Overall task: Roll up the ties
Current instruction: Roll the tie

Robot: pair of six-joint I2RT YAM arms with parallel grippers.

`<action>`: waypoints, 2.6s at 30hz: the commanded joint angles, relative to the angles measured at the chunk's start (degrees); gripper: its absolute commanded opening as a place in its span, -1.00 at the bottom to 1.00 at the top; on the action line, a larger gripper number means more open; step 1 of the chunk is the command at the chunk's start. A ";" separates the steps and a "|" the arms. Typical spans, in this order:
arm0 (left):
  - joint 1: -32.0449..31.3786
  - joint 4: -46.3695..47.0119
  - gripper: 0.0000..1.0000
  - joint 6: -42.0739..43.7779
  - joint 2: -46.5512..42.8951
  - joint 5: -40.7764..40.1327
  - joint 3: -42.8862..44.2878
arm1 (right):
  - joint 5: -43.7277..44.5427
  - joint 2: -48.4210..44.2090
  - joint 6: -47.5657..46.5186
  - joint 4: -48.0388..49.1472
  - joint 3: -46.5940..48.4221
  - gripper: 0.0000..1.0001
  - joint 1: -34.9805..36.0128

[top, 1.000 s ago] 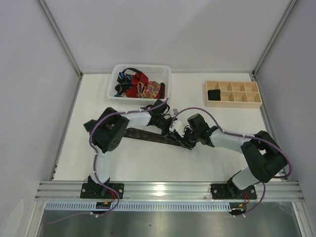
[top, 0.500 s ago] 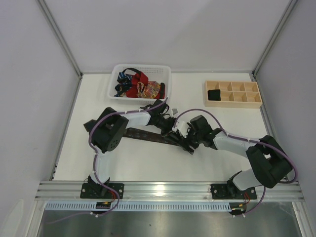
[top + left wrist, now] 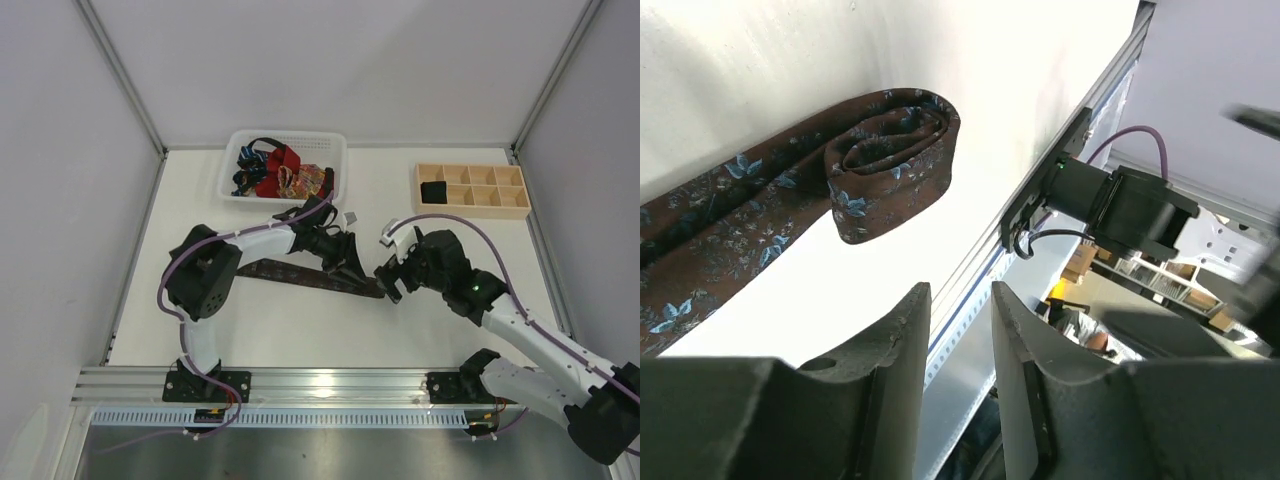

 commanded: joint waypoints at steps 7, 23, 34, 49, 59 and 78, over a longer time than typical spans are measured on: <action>-0.97 2.23 -0.29 -2.29 -1.25 -3.12 0.06 | 4.55 -2.93 35.57 -14.11 9.31 1.00 -0.70; -1.77 -5.41 -0.38 -1.24 6.12 -5.05 11.29 | -24.53 6.12 58.54 3.53 -7.03 0.60 -21.44; -0.01 -7.17 -0.69 1.22 9.21 -1.98 12.97 | -28.58 18.06 57.66 22.61 -11.61 0.55 -23.38; 0.52 -8.50 -0.70 3.59 12.02 -1.98 13.41 | -33.49 31.43 59.50 32.80 -11.78 0.26 -22.85; 1.22 -8.23 -0.70 4.38 11.93 -2.07 11.57 | -34.29 37.06 62.93 35.97 -10.29 0.06 -19.77; 1.40 -8.76 -0.70 5.71 11.40 -2.15 10.07 | -30.25 36.27 65.30 35.18 -9.85 0.15 -18.72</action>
